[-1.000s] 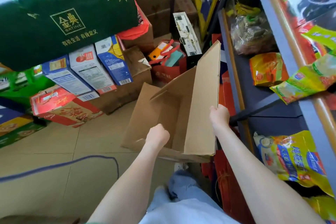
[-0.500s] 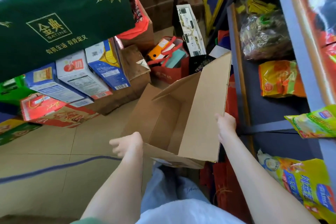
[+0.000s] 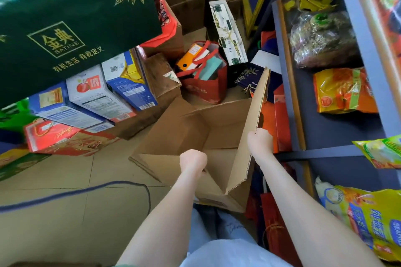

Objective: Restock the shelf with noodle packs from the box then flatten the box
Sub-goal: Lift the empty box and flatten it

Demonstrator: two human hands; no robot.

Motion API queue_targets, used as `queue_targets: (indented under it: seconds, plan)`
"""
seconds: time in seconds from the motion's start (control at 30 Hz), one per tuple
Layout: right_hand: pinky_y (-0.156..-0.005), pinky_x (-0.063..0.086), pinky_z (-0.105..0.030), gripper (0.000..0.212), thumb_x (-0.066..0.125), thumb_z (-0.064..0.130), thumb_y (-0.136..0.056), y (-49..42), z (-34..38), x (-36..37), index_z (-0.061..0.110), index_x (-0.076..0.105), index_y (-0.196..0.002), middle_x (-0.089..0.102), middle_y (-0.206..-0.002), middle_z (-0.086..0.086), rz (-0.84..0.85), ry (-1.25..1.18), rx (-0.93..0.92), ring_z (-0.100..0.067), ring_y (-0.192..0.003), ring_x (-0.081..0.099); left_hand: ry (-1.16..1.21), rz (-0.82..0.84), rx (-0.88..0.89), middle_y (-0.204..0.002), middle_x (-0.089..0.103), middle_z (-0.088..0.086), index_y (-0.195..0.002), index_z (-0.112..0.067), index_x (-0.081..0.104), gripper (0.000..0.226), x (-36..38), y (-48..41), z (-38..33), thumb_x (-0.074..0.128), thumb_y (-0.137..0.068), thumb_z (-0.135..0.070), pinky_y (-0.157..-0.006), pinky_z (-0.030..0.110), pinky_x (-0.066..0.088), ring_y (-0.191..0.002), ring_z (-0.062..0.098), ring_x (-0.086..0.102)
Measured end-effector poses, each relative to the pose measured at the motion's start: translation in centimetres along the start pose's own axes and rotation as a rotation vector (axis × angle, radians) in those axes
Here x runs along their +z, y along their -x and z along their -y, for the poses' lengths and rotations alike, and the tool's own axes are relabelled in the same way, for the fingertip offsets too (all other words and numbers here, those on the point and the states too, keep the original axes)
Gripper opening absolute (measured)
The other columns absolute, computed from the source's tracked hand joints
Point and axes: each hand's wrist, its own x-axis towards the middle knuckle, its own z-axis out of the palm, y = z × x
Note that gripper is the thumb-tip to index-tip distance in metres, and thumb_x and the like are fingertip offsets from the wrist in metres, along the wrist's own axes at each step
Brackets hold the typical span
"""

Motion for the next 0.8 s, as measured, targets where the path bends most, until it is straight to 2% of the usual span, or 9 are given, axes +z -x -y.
queue_targets:
  seconds: [0.03, 0.1, 0.2, 0.3, 0.33, 0.53, 0.6, 0.67, 0.8]
  plan:
    - [-0.068, 0.037, -0.031, 0.018, 0.038, 0.009, -0.089, 0.1, 0.1, 0.4, 0.007, 0.049, -0.076, 0.051, -0.091, -0.013, 0.022, 0.015, 0.013, -0.029, -0.081, 0.046, 0.026, 0.049, -0.064, -0.094, 0.066, 0.004, -0.106, -0.005, 0.06, 0.019, 0.2, 0.9, -0.3, 0.054, -0.093, -0.018, -0.063, 0.023, 0.054, -0.084, 0.02, 0.065]
    - [-0.069, 0.036, -0.029, 0.011, 0.04, 0.008, -0.087, 0.1, -0.1, 1.5, 0.007, 0.047, -0.078, 0.051, -0.091, -0.014, 0.062, 0.011, 0.027, -0.029, -0.081, 0.046, -0.201, -0.017, 0.114, -0.114, 0.063, 0.006, -0.122, -0.004, 0.055, 0.039, 0.8, 1.1, -0.2, 0.051, -0.095, -0.032, -0.085, 0.026, 0.05, -0.096, 0.02, 0.064]
    - [-0.071, 0.038, -0.029, 0.007, 0.042, 0.007, -0.087, 0.2, -1.1, 3.1, 0.004, 0.048, -0.085, 0.058, -0.098, -0.018, 0.101, 0.028, 0.068, -0.03, -0.083, 0.049, -0.215, -0.122, 0.217, -0.121, 0.059, 0.011, -0.141, -0.015, 0.035, 0.047, 2.3, 0.5, 0.8, 0.045, -0.095, -0.019, -0.079, 0.029, 0.056, -0.079, 0.014, 0.059]
    - [-0.074, 0.037, -0.028, 0.02, 0.04, 0.006, -0.089, 0.4, -2.3, 4.3, -0.002, 0.053, -0.102, 0.058, -0.114, -0.022, 0.117, -0.011, 0.119, -0.035, -0.097, 0.055, -0.822, -0.116, 0.38, -0.128, 0.054, 0.017, -0.138, -0.005, 0.041, 0.043, 2.9, -0.5, 1.9, 0.046, -0.097, -0.015, -0.101, 0.033, 0.043, -0.112, 0.027, 0.054]
    - [-0.075, 0.036, -0.028, 0.026, 0.038, 0.006, -0.09, 0.3, -2.7, 4.7, -0.003, 0.053, -0.11, 0.056, -0.118, -0.022, 0.114, -0.027, 0.138, -0.036, -0.103, 0.054, -0.773, -0.119, 0.371, -0.13, 0.051, 0.02, -0.135, -0.001, 0.044, 0.041, 2.8, -0.3, 2.1, 0.047, -0.098, -0.016, -0.104, 0.033, 0.037, -0.119, 0.032, 0.049]
    - [-0.088, 0.043, -0.036, 0.039, 0.032, 0.01, -0.096, -1.5, -6.0, 8.9, 0.002, 0.041, -0.133, 0.05, -0.133, -0.02, 0.123, -0.116, 0.22, -0.036, -0.116, 0.05, -0.748, -0.128, 0.197, -0.137, 0.04, 0.029, -0.14, 0.004, 0.033, 0.045, 4.8, -5.0, 3.6, 0.042, -0.099, -0.012, -0.101, 0.034, 0.042, -0.124, 0.04, 0.045]
    - [-0.097, 0.044, -0.04, 0.042, 0.032, 0.014, -0.098, -2.3, -7.3, 11.1, 0.005, 0.037, -0.139, 0.049, -0.136, -0.018, 0.145, -0.139, 0.219, -0.036, -0.12, 0.049, -0.683, -0.053, 0.165, -0.11, 0.05, 0.027, -0.118, 0.004, 0.052, 0.026, 6.0, -7.9, 5.4, 0.046, -0.098, -0.012, -0.073, 0.026, 0.048, -0.096, 0.031, 0.051]
    - [-0.103, 0.04, -0.043, 0.042, 0.032, 0.017, -0.099, -3.7, -8.8, 13.5, 0.007, 0.037, -0.14, 0.047, -0.139, -0.017, 0.161, -0.161, 0.199, -0.034, -0.124, 0.047, -0.718, 0.006, 0.074, -0.084, 0.051, 0.021, -0.1, -0.011, 0.056, 0.009, 7.4, -11.4, 6.2, 0.048, -0.097, -0.014, -0.051, 0.029, 0.028, -0.076, 0.02, 0.04]
    - [-0.109, 0.032, -0.037, 0.044, 0.031, 0.017, -0.1, -6.9, -11.1, 17.1, 0.008, 0.034, -0.144, 0.042, -0.145, -0.015, 0.14, -0.163, 0.156, -0.031, -0.131, 0.041, -0.931, -0.056, 0.178, -0.124, 0.058, 0.016, -0.126, -0.007, 0.056, 0.034, 9.5, -15.6, 7.6, 0.043, -0.095, -0.006, -0.086, 0.039, 0.042, -0.114, 0.033, 0.054]
